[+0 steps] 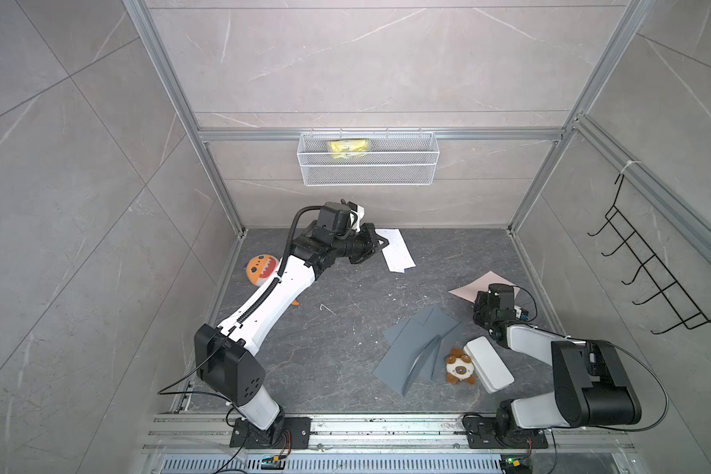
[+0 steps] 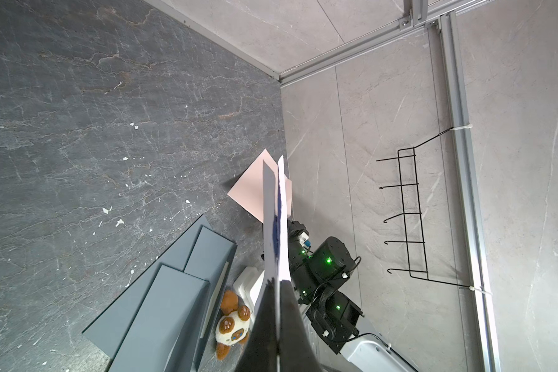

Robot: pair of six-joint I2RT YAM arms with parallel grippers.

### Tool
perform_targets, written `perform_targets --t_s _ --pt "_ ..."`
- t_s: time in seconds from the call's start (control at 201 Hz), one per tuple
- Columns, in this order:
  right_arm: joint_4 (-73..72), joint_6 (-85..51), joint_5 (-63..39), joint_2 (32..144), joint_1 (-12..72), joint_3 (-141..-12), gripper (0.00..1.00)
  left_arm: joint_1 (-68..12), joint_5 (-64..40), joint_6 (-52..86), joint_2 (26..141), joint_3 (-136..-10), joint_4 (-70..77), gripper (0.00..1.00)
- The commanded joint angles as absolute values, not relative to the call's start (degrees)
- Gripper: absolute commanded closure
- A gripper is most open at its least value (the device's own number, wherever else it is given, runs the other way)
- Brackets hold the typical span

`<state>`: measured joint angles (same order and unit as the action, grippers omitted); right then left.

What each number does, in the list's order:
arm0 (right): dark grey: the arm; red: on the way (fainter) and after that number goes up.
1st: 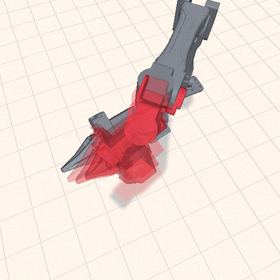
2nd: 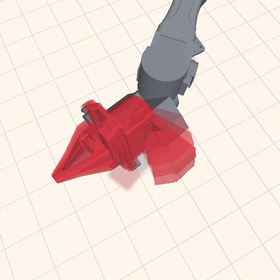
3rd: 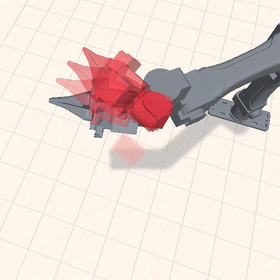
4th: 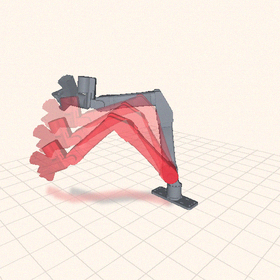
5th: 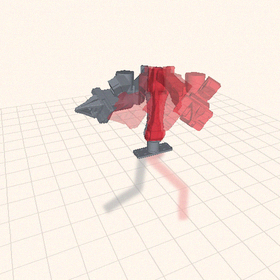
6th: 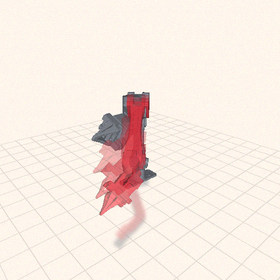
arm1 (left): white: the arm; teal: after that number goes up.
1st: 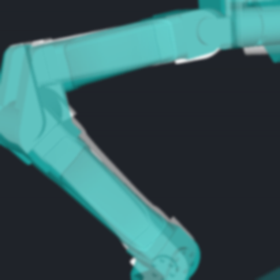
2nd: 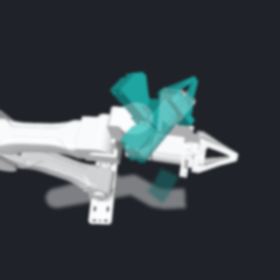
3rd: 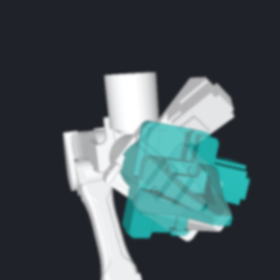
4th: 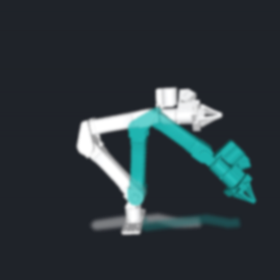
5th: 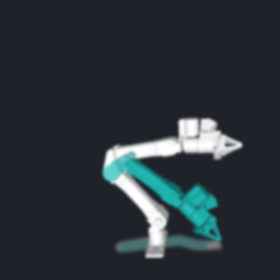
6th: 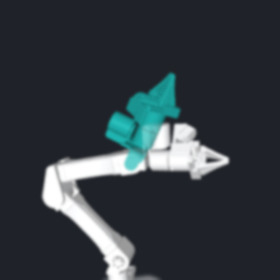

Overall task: Take the letter paper out of the envelope
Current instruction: Place the envelope at the center of the board, then unfold the letter paper.

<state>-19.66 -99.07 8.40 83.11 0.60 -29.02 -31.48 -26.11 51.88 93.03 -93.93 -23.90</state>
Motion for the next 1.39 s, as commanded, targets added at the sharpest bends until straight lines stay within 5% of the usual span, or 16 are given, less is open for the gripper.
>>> perform_targets --t_s 0.0,0.542,0.806,1.095,1.254,1.389 --pt "-18.4 -102.3 9.7 84.1 0.3 -28.2 0.89 -31.6 -27.4 52.1 90.7 -93.9 -21.5 1.00" --pt "-5.3 -106.7 5.0 84.4 0.3 -31.4 0.57 -31.6 -27.5 51.3 92.5 -96.6 -23.1 1.00" --pt "20.7 -106.9 2.7 81.5 0.4 -42.5 0.41 -31.4 -28.2 49.6 95.0 -100.5 -28.1 1.00" --pt "40.5 -94.6 3.3 77.1 2.7 -60.1 0.38 -28.2 -35.0 50.2 99.5 -109.0 -34.0 1.00" --pt "36.0 -79.1 -3.0 75.5 4.8 -69.3 0.36 -25.6 -40.3 51.7 101.5 -112.3 -35.7 1.00" --pt "17.9 -68.6 -20.8 76.5 6.5 -72.1 0.32 -24.5 -43.3 52.7 102.5 -113.6 -35.5 1.00"
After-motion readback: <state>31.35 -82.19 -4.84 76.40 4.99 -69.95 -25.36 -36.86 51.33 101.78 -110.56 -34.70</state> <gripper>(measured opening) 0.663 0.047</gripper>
